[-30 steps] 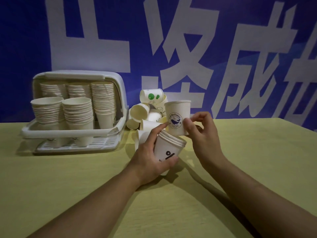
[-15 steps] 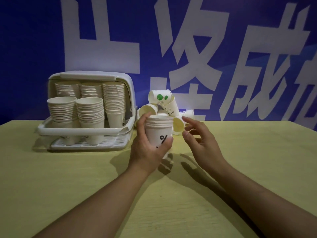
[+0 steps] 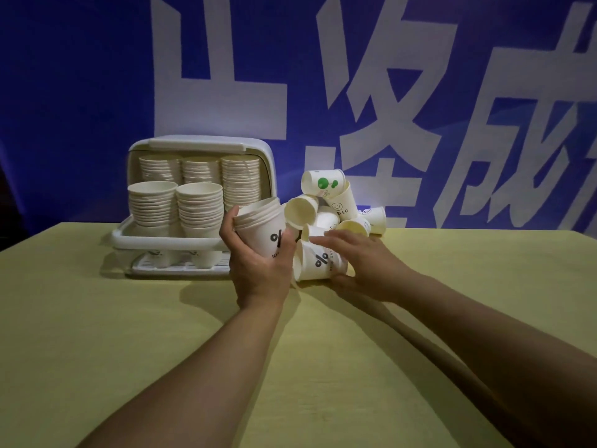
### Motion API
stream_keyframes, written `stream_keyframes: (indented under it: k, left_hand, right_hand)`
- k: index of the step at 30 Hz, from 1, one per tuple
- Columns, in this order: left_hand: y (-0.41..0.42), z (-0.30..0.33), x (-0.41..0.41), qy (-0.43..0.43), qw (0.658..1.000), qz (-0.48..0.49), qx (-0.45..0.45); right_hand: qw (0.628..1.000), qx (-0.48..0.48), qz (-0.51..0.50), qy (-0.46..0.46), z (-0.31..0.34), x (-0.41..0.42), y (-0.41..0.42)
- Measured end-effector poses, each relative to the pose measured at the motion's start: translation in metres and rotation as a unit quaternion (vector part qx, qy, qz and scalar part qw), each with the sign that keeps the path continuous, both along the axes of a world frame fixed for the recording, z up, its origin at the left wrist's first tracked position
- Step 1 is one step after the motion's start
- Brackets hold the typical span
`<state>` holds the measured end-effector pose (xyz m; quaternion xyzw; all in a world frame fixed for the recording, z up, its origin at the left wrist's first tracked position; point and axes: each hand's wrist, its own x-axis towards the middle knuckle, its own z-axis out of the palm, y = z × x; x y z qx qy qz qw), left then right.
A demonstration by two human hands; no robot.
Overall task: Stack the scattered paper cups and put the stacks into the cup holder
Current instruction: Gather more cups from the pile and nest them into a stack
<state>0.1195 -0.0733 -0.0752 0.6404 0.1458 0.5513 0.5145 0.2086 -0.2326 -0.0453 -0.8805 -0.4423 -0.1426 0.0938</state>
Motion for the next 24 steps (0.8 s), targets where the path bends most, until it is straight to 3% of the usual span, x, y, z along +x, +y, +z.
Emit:
stream_keyframes:
  k: [5,9,12,17,21,24]
  left_hand:
    - [0.004,0.000,0.002,0.000,1.000,-0.005,-0.025]
    - [0.003,-0.002,0.002,0.010,1.000,-0.022,-0.001]
    - [0.002,-0.003,0.002,0.025,0.996,-0.083,0.018]
    - [-0.014,-0.006,-0.003,0.111,0.967,-0.208,0.098]
    - [-0.033,-0.004,-0.013,0.189,0.915,-0.302,0.190]
    - [-0.041,-0.003,-0.016,0.221,0.893,-0.308,0.242]
  right_hand:
    - [0.994,-0.105,-0.001,-0.012,0.012,0.012,0.016]
    - [0.997,-0.070,-0.005,0.017,0.015,0.009,0.010]
    - [0.991,0.088,-0.017,0.096,0.008,0.005,-0.016]
    - [0.889,0.415,-0.057,0.183,0.000,-0.010,-0.052]
    - [0.793,0.577,-0.025,0.194,0.009,-0.020,-0.057]
    - [0.777,0.594,0.005,0.208,0.012,-0.031,-0.051]
